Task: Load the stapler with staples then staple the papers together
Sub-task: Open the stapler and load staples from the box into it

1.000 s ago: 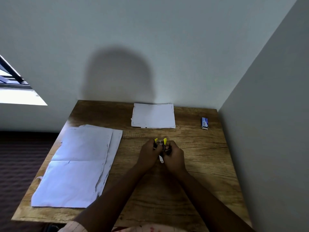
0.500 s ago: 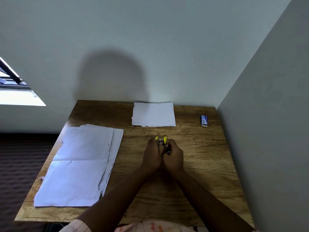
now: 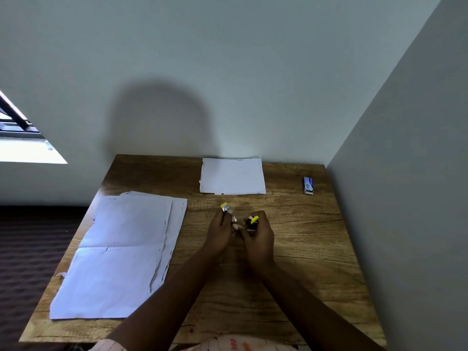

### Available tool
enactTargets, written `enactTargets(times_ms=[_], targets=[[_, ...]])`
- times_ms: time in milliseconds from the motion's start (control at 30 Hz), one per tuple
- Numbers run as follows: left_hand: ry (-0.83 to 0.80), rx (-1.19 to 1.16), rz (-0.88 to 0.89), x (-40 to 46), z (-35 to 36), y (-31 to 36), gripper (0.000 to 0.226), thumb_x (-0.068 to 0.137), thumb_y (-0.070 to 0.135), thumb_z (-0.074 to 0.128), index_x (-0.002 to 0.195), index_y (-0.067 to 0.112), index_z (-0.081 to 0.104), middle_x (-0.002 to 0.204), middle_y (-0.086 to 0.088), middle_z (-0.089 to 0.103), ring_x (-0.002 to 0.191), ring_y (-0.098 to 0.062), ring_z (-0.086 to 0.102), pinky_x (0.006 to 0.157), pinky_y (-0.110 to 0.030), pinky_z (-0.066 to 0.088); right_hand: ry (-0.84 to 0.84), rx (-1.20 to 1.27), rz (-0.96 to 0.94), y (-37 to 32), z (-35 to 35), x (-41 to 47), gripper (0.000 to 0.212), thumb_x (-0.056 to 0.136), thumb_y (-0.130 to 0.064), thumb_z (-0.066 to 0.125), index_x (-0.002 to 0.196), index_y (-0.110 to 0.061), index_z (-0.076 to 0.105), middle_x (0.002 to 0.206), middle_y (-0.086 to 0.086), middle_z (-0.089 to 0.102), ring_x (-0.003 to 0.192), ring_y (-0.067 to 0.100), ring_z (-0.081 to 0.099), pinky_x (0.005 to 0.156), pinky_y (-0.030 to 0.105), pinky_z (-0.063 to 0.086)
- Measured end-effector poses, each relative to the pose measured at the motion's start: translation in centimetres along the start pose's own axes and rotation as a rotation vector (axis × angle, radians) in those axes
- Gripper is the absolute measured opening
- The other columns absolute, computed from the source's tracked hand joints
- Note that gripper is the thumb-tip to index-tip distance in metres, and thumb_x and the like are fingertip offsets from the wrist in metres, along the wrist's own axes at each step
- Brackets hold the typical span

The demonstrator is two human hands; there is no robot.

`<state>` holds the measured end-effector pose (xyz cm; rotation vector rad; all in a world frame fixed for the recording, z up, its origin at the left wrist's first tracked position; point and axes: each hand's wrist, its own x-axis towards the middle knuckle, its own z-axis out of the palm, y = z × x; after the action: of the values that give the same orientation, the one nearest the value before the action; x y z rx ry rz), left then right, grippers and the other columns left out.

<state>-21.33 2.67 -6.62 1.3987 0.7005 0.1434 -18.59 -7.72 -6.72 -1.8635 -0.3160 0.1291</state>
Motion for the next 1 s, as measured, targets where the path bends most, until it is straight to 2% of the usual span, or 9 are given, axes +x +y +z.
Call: enactTargets(times_ms=[133,200,267,367,467,633,733,833,1000], targets=[[-0.06,-0.132,-0.126,0.0,-0.2,-0.2,0.023,0.102,0.027,0.041,0.099,0.015,0.06,0.085,-0.005,0.066,0.071,-0.016,0.066,0.056,-0.028,0.053,-0.088,0.037,-0.021,0.0,0.0,-0.4,0.026,0.079,0.002,0.07,0.091,-0.013,0.052,0.089,0.003,0.065,0.083,0.015,0.068,0.07,0.033,0.06],[-0.08,-0.209,-0.17,0.2,-0.7,0.0,0.026,0.102,0.029,0.042,0.097,0.015,0.064,0.079,-0.007,0.067,0.071,-0.022,0.064,0.063,-0.032,0.052,-0.191,-0.003,-0.139,0.1,-0.1,-0.8,0.029,0.08,0.009,0.061,0.089,-0.018,0.056,0.089,-0.007,0.065,0.086,0.008,0.065,0.072,0.026,0.057],[-0.142,-0.366,-0.21,0.3,-1.2,0.5,0.03,0.102,0.026,0.042,0.092,0.009,0.064,0.063,-0.006,0.064,0.055,-0.019,0.06,0.054,-0.025,0.05,-0.237,-0.15,-0.294,0.4,-0.5,-1.3,0.025,0.084,0.001,0.056,0.089,-0.023,0.06,0.093,-0.017,0.061,0.092,0.0,0.058,0.076,0.018,0.048],[-0.198,-0.473,-0.278,0.1,-1.5,1.0,0.032,0.102,0.022,0.039,0.084,0.006,0.059,0.049,-0.002,0.061,0.038,-0.012,0.056,0.04,-0.017,0.044,-0.262,-0.241,-0.447,1.4,-0.8,-1.8,0.021,0.086,-0.013,0.048,0.092,-0.018,0.067,0.1,-0.007,0.063,0.098,0.006,0.055,0.081,0.021,0.047],[-0.238,-0.371,-0.303,-0.3,-1.3,1.0,0.042,0.102,0.035,0.034,0.076,0.011,0.057,0.047,0.0,0.051,0.037,-0.012,0.046,0.038,-0.018,0.037,-0.2,-0.162,-0.336,1.3,-0.5,-1.7,0.025,0.085,-0.002,0.046,0.091,-0.019,0.064,0.095,-0.004,0.065,0.093,0.004,0.056,0.078,0.021,0.047],[-0.124,0.053,-0.223,-0.7,-1.3,0.9,0.053,0.092,0.061,0.042,0.068,0.018,0.06,0.05,0.007,0.053,0.037,-0.006,0.043,0.037,-0.017,0.033,-0.033,-0.01,-0.095,0.0,-0.4,0.0,0.026,0.092,-0.002,0.05,0.108,-0.022,0.054,0.106,0.001,0.058,0.095,0.006,0.057,0.078,0.016,0.045],[-0.138,0.074,-0.235,-0.9,-1.4,0.9,0.049,0.09,0.06,0.047,0.072,0.018,0.064,0.054,0.007,0.051,0.037,-0.006,0.038,0.04,-0.017,0.029,-0.146,0.136,0.137,-0.6,-0.8,1.3,0.014,0.097,-0.016,0.051,0.108,-0.021,0.057,0.097,0.003,0.064,0.082,0.012,0.063,0.065,0.014,0.048],[-0.185,0.114,-0.231,-1.2,-1.4,0.9,0.046,0.09,0.058,0.048,0.079,0.018,0.068,0.056,0.008,0.051,0.04,-0.007,0.037,0.042,-0.017,0.028,-0.193,0.252,0.245,-0.7,-0.9,1.9,0.019,0.095,-0.01,0.055,0.113,-0.006,0.06,0.09,0.012,0.064,0.065,0.004,0.063,0.052,0.012,0.048],[-0.261,0.082,-0.251,-1.6,-1.4,0.9,0.038,0.092,0.039,0.041,0.095,0.011,0.067,0.06,0.005,0.047,0.041,-0.008,0.034,0.043,-0.017,0.025,-0.14,0.292,0.312,-0.5,-1.4,2.1,0.021,0.094,0.001,0.05,0.109,0.0,0.064,0.078,0.008,0.066,0.063,0.015,0.057,0.056,0.025,0.048]])
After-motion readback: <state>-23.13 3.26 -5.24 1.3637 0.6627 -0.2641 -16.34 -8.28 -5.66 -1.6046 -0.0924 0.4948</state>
